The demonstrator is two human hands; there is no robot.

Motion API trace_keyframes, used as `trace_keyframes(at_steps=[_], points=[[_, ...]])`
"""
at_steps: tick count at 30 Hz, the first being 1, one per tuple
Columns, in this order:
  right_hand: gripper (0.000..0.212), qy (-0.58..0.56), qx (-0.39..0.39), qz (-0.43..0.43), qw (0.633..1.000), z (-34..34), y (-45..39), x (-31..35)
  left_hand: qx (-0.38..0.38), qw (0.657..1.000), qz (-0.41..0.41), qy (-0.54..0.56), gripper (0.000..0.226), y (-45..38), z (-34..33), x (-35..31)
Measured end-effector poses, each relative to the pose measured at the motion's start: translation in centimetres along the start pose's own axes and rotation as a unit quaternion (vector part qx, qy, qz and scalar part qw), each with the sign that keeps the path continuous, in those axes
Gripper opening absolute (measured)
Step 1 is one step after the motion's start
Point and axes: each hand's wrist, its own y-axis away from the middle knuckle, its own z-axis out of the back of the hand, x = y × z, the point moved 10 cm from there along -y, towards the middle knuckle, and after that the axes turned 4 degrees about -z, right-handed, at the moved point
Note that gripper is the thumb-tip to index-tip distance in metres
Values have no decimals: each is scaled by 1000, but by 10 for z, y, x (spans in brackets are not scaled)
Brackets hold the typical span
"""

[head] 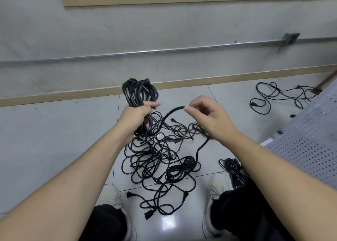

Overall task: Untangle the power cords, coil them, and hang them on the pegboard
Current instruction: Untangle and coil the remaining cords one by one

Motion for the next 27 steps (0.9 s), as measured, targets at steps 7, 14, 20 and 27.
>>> trace_keyframes(at_steps=[7,14,20,27], points=[[19,-56,-60,-9,997,-1,-4,11,102,994,42,0,32,18,-49,11],[21,-85,-6,-19,996,-4,-6,11,155,988,-14,-13,73,27,-63,-7],[17,-33,-25,-42,998,-7,-7,3,233,962,-75,-119,22,39,-92,-9],[29,6,172,-133,976,-25,-3,-15,180,982,-19,-54,22,41,-74,-4]])
